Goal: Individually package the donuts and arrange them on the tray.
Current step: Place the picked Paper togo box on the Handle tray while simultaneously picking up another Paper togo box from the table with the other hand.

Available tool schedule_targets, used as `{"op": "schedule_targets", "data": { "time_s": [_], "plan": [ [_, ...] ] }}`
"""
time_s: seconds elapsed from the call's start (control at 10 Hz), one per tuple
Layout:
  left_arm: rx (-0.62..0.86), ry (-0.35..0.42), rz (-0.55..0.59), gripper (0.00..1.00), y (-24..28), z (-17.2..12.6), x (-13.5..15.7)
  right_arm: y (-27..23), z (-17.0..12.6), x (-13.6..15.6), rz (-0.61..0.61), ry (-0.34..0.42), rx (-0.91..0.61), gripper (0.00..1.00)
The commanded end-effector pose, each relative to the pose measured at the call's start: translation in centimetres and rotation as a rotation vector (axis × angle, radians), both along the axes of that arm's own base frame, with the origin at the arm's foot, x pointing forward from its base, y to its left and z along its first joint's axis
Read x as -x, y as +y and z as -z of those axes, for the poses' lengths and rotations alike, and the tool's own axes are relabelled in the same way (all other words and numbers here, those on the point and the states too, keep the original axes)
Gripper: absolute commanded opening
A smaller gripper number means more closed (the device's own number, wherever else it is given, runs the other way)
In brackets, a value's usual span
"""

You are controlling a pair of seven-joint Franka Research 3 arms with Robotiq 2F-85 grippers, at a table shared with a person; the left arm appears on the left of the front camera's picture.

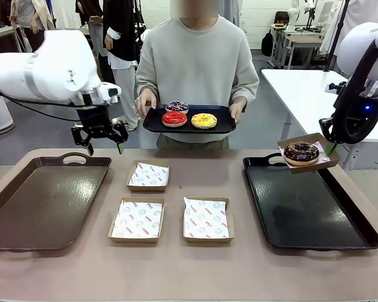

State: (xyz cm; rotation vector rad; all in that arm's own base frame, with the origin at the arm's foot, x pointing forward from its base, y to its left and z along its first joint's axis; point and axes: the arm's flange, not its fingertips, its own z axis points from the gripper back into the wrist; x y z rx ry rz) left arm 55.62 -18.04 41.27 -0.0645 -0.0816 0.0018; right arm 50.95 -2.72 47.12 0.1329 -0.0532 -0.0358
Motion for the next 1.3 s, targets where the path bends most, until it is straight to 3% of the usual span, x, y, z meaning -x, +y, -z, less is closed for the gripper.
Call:
{"op": "schedule_targets", "data": {
  "time_s": [0.0,0.4,0.6,1.2],
  "plan": [
    [-0.055,-0.061,-0.007,1.00,-2.4,1.9,-1.3,0.1,0.4,0.4,0.011,0.004,-0.002,0.01],
    [-0.017,-0.101,0.033,1.00,-4.7,5.2,-1.7,0.1,0.4,0.4,0.011,0.004,-0.002,0.01],
    [0.027,-0.102,0.052,1.00,-4.1,4.9,-0.5,0.1,0.4,0.4,0.011,0.004,-0.002,0.01],
    [-0.002,-0.088,0.055,1.00,-4.7,5.5,-1.4,0.1,0.4,0.4,0.011,0.004,-0.002,0.01]
  ]
}}
